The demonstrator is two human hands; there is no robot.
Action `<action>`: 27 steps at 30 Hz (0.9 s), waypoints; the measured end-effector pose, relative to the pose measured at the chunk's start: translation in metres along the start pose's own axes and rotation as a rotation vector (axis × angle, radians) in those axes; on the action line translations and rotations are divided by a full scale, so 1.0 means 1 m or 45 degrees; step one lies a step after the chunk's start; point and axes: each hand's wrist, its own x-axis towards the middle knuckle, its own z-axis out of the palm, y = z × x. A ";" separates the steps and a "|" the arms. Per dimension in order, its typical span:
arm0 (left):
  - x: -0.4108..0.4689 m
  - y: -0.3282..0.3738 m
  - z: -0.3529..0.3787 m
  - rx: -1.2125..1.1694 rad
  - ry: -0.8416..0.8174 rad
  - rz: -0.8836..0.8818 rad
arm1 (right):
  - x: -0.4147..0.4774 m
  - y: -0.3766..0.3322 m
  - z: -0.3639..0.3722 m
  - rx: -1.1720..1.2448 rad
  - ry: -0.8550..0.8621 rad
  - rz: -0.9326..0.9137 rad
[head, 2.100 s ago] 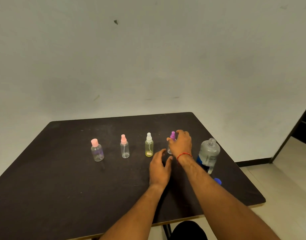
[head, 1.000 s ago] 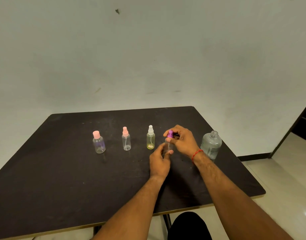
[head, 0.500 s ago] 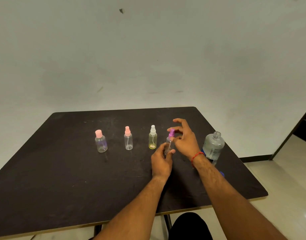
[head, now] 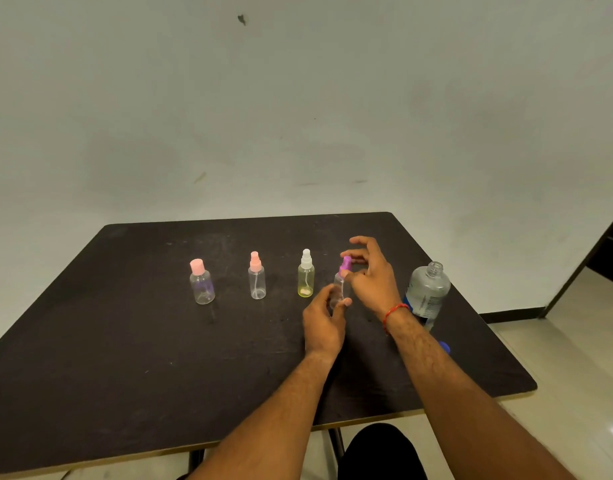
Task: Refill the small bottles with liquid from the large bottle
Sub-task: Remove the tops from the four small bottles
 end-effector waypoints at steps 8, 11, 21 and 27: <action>0.002 -0.005 0.002 -0.007 0.020 0.008 | -0.001 0.001 0.001 -0.049 0.053 0.011; 0.002 -0.007 0.003 -0.037 0.033 0.023 | 0.000 0.000 0.001 -0.028 -0.008 -0.014; 0.002 -0.006 0.002 -0.026 0.022 0.018 | -0.002 0.001 0.002 -0.095 0.057 0.061; 0.002 -0.007 0.003 -0.031 0.030 0.020 | -0.002 -0.001 0.003 -0.040 0.049 0.053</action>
